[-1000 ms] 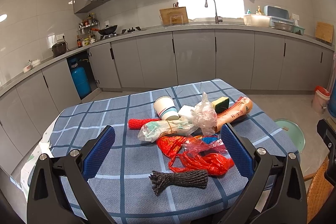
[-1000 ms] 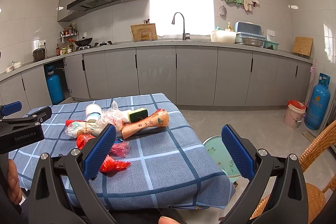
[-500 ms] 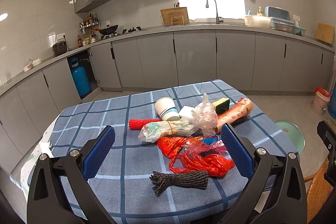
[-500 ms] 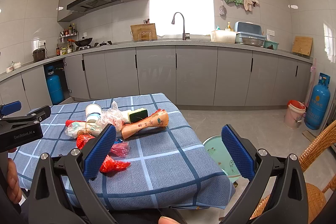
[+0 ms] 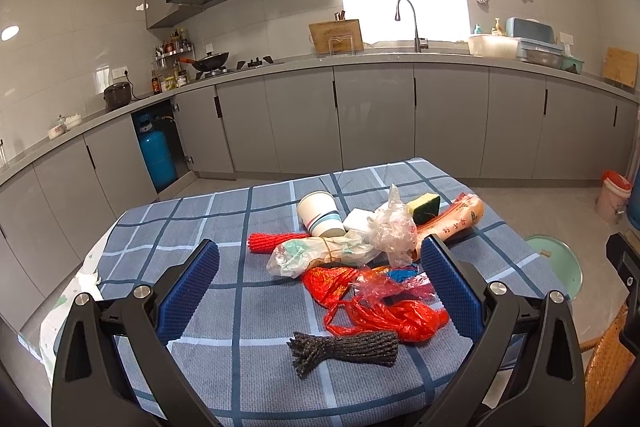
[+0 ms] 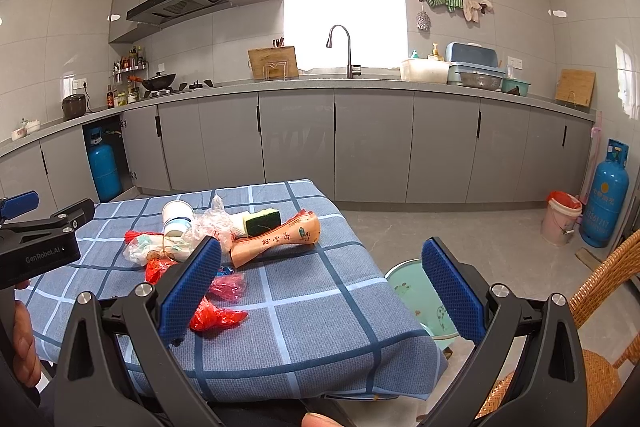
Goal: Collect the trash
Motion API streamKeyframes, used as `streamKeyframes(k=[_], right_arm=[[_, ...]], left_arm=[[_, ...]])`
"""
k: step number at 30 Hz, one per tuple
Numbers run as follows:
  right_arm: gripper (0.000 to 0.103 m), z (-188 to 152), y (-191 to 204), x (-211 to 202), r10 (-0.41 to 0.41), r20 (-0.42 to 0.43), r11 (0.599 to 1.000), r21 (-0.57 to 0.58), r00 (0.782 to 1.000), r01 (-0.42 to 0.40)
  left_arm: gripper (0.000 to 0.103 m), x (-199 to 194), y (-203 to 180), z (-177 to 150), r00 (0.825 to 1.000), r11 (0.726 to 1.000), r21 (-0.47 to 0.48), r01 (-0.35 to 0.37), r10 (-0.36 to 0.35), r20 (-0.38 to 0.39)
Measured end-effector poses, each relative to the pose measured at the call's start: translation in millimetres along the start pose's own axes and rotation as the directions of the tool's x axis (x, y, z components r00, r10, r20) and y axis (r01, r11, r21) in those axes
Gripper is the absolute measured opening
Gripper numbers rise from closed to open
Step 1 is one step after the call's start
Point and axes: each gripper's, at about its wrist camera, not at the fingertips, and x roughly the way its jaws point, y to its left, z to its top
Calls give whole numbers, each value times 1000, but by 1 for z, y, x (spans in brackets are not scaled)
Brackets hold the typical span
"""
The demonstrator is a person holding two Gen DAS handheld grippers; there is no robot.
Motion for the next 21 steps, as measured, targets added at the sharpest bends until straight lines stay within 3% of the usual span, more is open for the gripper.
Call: streamKeyframes(k=[21], right_arm=[[98, -2, 0, 6, 9, -7, 1000, 6, 1000, -9]], left_arm=[[99, 1, 8, -3, 1000, 1000, -25, -18, 19, 21]])
